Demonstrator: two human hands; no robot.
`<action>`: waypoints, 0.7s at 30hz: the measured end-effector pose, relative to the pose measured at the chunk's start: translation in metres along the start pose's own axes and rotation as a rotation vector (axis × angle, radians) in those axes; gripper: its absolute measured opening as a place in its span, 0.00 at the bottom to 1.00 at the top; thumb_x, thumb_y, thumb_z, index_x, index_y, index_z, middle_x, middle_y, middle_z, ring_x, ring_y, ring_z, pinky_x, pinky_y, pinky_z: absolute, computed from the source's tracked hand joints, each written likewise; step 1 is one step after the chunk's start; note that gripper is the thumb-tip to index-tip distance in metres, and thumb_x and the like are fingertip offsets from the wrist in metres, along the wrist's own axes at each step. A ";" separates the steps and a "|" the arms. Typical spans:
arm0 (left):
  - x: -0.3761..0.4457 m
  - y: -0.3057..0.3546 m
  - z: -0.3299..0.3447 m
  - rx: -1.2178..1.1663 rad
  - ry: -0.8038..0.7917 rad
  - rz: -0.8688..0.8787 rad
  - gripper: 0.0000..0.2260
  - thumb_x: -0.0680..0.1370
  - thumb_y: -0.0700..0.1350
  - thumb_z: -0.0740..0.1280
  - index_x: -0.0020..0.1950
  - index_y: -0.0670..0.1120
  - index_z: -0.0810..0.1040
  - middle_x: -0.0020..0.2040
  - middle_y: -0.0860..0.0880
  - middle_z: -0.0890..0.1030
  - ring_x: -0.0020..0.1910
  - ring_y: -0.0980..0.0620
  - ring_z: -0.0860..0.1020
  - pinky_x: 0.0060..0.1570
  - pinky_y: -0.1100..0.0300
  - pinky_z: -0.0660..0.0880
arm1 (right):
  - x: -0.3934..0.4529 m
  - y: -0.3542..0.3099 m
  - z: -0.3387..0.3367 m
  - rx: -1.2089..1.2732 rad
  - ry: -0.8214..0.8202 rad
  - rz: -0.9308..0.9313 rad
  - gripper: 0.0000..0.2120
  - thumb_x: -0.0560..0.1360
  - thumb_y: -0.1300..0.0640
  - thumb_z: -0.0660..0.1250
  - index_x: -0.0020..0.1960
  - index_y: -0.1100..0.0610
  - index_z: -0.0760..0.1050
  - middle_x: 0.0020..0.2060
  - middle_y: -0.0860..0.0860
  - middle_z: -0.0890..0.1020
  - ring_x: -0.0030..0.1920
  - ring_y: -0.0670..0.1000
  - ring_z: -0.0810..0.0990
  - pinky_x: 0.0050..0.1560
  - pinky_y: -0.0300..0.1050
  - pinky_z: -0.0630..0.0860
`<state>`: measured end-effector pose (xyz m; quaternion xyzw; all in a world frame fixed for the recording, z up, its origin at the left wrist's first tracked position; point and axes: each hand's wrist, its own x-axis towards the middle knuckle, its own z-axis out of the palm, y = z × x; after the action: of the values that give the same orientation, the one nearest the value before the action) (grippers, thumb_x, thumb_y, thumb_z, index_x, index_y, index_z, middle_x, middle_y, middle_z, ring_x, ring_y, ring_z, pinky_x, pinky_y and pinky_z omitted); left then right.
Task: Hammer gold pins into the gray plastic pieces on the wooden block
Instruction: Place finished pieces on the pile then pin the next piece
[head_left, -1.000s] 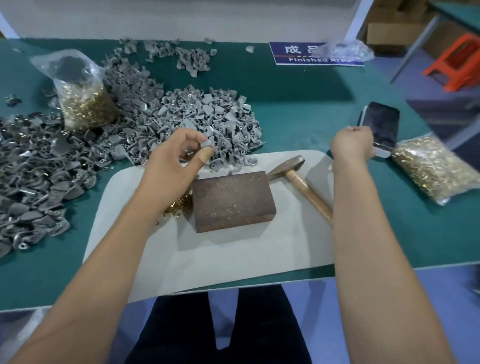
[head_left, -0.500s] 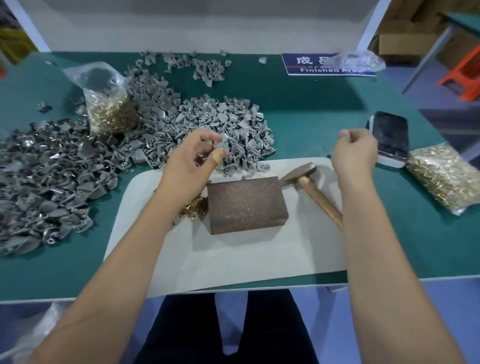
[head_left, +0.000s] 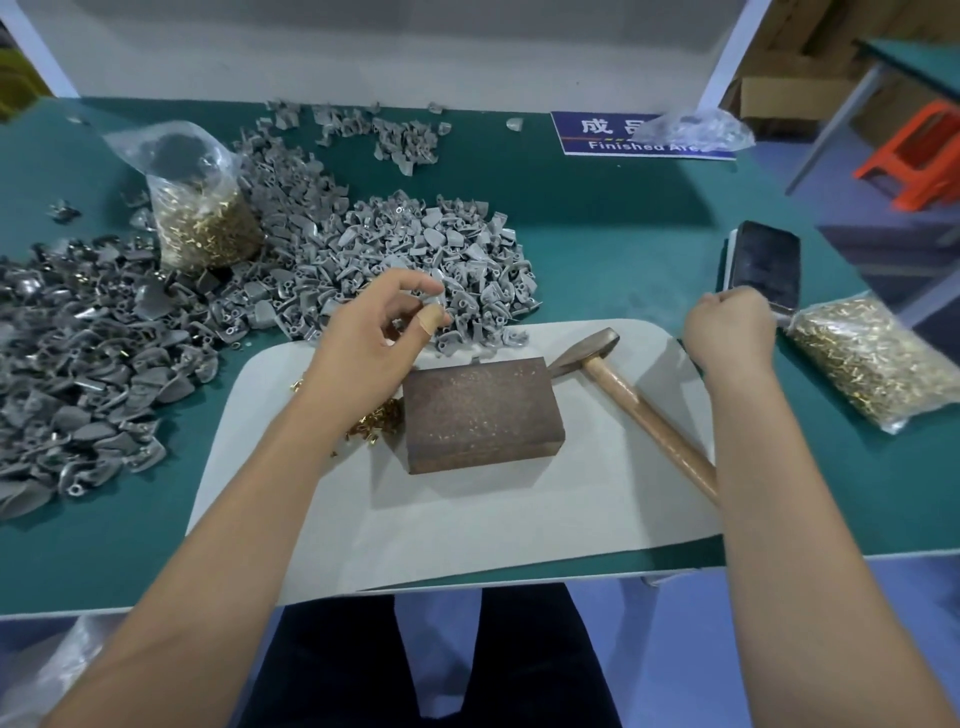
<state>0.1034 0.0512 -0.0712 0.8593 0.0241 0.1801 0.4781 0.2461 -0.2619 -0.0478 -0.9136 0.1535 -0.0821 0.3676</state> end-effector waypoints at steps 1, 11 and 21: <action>0.000 0.001 0.000 -0.008 0.000 0.004 0.09 0.79 0.61 0.66 0.59 0.65 0.74 0.54 0.61 0.84 0.61 0.62 0.79 0.64 0.51 0.74 | 0.004 0.000 0.003 -0.002 -0.013 0.009 0.15 0.83 0.61 0.58 0.59 0.73 0.76 0.58 0.69 0.79 0.57 0.66 0.78 0.47 0.42 0.64; -0.001 0.003 -0.003 -0.005 0.002 0.033 0.12 0.79 0.57 0.71 0.62 0.63 0.75 0.48 0.62 0.82 0.53 0.62 0.80 0.51 0.63 0.72 | 0.015 -0.025 0.008 0.121 0.100 -0.074 0.13 0.83 0.57 0.61 0.59 0.65 0.78 0.54 0.60 0.82 0.56 0.59 0.80 0.59 0.50 0.75; -0.002 0.008 -0.003 -0.027 -0.038 0.080 0.14 0.80 0.47 0.71 0.65 0.54 0.80 0.51 0.61 0.84 0.53 0.58 0.82 0.56 0.56 0.78 | -0.125 -0.071 0.051 0.581 -0.382 -0.680 0.04 0.78 0.59 0.72 0.50 0.52 0.85 0.40 0.45 0.86 0.40 0.47 0.84 0.46 0.43 0.80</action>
<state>0.0992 0.0487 -0.0642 0.8565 -0.0219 0.1829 0.4822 0.1571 -0.1381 -0.0394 -0.7703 -0.2532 -0.0676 0.5814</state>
